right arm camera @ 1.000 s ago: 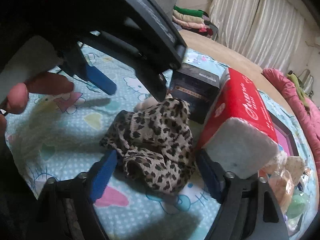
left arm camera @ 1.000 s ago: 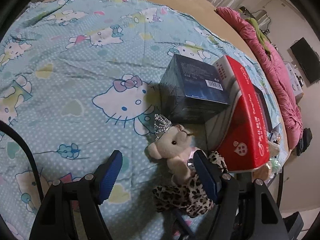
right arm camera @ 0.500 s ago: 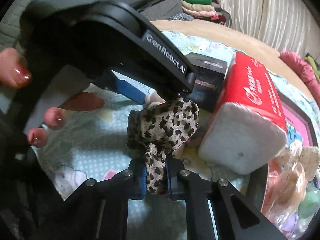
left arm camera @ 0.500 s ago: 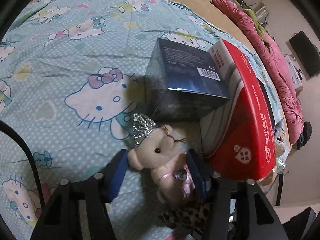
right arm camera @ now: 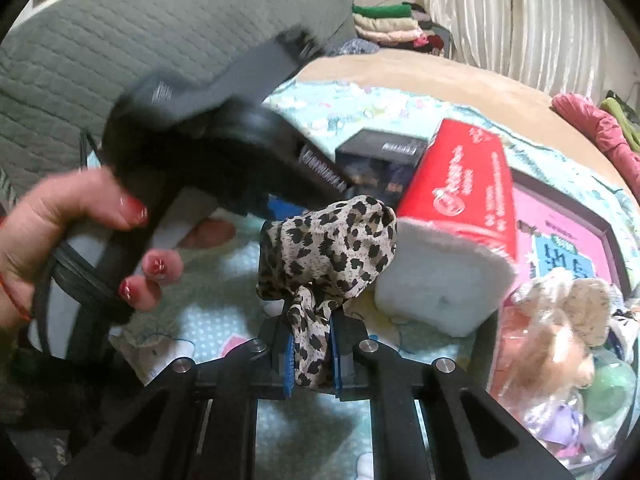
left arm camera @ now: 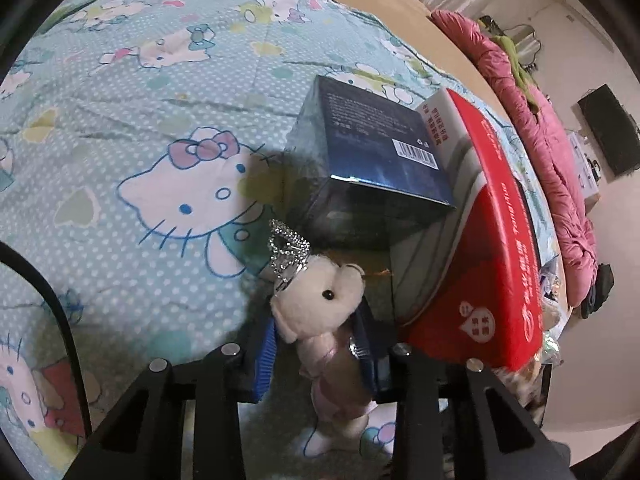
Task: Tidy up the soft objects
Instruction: 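Lift and carry the bear with left tool to the tray while right carries scrunchie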
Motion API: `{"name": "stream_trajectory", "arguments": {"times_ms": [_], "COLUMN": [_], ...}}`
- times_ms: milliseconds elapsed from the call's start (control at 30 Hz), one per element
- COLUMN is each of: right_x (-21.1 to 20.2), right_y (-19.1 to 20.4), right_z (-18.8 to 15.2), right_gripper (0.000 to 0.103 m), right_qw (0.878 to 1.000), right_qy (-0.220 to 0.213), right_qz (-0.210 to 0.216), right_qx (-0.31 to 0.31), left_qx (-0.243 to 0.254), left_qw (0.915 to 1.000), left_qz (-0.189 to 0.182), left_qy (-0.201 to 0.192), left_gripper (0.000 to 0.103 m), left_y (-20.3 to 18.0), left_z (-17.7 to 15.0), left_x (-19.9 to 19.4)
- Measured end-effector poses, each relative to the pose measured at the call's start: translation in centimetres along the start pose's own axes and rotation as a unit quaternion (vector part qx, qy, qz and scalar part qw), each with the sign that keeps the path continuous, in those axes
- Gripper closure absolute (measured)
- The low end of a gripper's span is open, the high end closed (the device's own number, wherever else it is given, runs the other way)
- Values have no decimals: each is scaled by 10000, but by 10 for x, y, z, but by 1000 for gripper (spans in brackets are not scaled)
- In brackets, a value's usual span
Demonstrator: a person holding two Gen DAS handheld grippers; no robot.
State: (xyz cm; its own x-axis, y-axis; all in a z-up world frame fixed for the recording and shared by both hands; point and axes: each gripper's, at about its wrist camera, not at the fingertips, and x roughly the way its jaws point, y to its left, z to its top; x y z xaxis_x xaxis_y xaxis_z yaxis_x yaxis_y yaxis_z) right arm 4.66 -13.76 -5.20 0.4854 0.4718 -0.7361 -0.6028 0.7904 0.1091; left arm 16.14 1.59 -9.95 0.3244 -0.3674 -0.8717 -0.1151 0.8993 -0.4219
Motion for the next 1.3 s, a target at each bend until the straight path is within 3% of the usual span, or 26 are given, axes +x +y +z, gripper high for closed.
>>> {"name": "stream_trajectory", "arguments": {"times_ms": [200, 400, 733, 1300], "right_x": [-27, -54, -84, -155], "right_y": [-16, -16, -11, -35], "right_z": [2, 5, 18, 27], "right_gripper": [90, 90, 90, 90], "right_qw": [9994, 9983, 9932, 9810], "right_qy": [-249, -486, -1022, -1683], "right_qz": [76, 61, -14, -413], "right_qx": [230, 307, 551, 878], "left_qx": [186, 468, 771, 1543], "left_qw": [9993, 9944, 9872, 9718], "left_qz": [213, 536, 497, 381], "left_qy": [-264, -787, -1305, -1745], "left_gripper": [68, 68, 68, 68], "left_y": [-2, -10, -36, -127], "left_z": [-21, -35, -54, -69], "left_x": [-26, -68, -125, -168]}}
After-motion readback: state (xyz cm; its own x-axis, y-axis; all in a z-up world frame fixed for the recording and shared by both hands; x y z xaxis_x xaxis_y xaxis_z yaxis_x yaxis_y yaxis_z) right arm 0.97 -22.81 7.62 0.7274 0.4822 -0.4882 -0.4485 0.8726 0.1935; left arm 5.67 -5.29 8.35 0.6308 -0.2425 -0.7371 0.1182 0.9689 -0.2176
